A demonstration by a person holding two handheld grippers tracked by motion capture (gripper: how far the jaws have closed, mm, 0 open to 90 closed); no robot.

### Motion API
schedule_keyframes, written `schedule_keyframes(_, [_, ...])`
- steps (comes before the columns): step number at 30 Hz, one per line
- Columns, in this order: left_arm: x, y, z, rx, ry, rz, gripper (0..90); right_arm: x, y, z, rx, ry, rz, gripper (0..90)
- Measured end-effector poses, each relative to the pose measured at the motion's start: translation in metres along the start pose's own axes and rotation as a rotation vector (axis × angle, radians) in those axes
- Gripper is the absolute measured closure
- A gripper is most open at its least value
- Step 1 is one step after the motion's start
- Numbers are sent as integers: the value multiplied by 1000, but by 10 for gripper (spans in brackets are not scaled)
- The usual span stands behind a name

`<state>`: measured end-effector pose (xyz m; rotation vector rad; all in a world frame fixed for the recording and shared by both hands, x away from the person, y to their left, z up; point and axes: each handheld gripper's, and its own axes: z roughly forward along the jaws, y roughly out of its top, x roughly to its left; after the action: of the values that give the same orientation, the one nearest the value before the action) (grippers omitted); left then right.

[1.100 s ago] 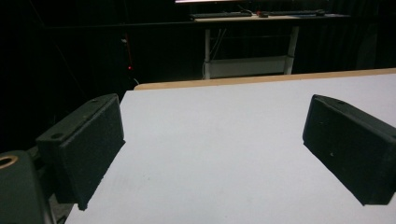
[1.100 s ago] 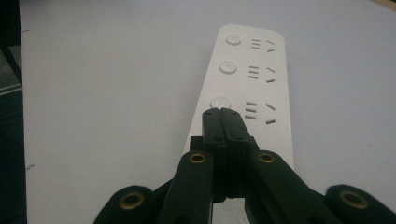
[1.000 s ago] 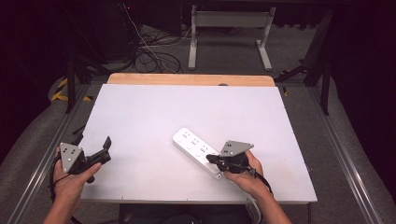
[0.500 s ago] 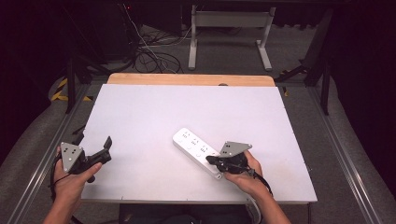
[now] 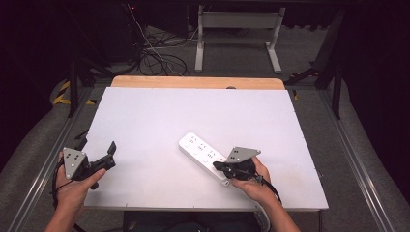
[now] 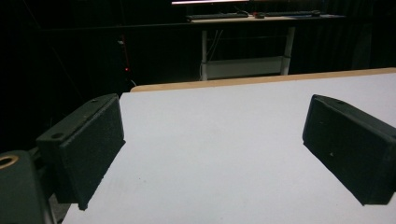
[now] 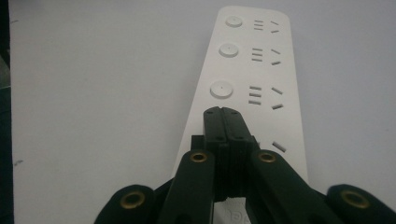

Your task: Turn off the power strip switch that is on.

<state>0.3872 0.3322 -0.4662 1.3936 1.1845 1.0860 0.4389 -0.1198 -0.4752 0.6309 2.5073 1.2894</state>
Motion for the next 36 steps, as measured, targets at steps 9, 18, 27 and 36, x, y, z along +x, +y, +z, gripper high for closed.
schedule_keyframes(9, [0, 0, 0, 2, 5, -2, 61, 1, 2, 1, 19, -8, 26, 900])
schedule_keyframes(18, [-1, -1, 0, 5, 3, -3, 62, 4, 5, 1, 38, -28, 25, 900])
schedule_keyframes(27, [0, -1, 0, 6, 9, -2, 62, 5, 6, 1, 45, -39, 30, 900])
schedule_keyframes(36, [1, -1, -1, 3, 7, -9, 63, 11, 8, 3, 71, -59, 12, 900])
